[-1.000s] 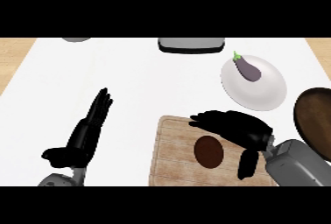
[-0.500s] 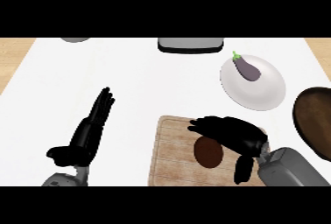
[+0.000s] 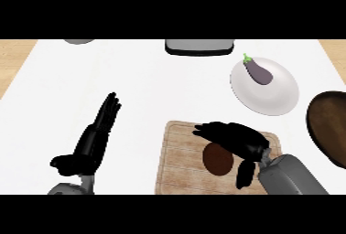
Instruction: Pick the cupcake from the cutting board and place it in the pan
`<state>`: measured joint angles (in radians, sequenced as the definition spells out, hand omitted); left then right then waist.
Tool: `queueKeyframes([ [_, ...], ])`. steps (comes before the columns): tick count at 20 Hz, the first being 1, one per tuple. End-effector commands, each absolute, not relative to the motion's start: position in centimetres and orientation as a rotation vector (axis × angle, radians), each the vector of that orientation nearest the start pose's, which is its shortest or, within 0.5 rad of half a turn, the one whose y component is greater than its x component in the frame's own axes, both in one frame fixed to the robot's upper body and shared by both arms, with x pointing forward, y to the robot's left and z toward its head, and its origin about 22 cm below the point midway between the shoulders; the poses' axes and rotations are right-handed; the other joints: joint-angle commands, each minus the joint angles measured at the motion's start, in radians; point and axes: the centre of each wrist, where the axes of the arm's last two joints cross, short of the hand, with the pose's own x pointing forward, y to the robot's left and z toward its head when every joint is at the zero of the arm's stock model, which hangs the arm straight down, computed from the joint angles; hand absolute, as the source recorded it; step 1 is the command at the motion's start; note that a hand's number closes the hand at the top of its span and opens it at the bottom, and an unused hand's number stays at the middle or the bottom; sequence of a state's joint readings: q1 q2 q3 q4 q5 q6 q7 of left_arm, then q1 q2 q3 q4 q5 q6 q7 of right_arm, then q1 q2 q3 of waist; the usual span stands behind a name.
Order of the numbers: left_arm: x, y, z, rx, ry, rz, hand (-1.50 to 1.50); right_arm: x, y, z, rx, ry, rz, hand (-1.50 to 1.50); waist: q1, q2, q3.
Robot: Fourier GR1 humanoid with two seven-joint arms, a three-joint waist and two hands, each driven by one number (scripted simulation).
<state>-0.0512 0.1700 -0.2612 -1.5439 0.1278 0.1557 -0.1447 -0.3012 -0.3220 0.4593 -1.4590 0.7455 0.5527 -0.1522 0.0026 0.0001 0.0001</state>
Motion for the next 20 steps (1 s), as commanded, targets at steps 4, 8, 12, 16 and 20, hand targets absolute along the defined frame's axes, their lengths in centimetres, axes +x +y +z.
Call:
queueKeyframes([
  [4, 24.6, 19.3, -0.3, -0.07, -1.699, -0.129, 0.0, 29.6, -15.5, 0.4, -0.113, -1.258, 1.7, -1.5, 0.001, 0.001, 0.0],
  [8, 24.8, 21.0, 0.6, -0.072, -1.68, -0.138, 0.0, 29.1, -16.3, -0.7, -0.085, -1.185, 1.855, 1.5, 0.003, 0.001, 0.0],
  [12, 25.1, 20.7, 0.8, -0.055, -1.702, -0.133, 0.0, 28.4, -15.6, -1.2, -0.11, -1.257, 1.924, 1.5, 0.001, 0.0, 0.0],
  [16, 24.4, 20.2, 1.7, -0.055, -1.708, -0.126, 0.0, 30.0, -12.9, -1.8, -0.145, -1.293, 1.921, 1.5, 0.005, 0.001, 0.0],
  [20, 23.9, 19.5, 0.5, -0.066, -1.696, -0.111, 0.0, 28.3, -13.9, 0.8, -0.173, -1.365, 1.867, 1.5, -0.005, -0.002, 0.0],
])
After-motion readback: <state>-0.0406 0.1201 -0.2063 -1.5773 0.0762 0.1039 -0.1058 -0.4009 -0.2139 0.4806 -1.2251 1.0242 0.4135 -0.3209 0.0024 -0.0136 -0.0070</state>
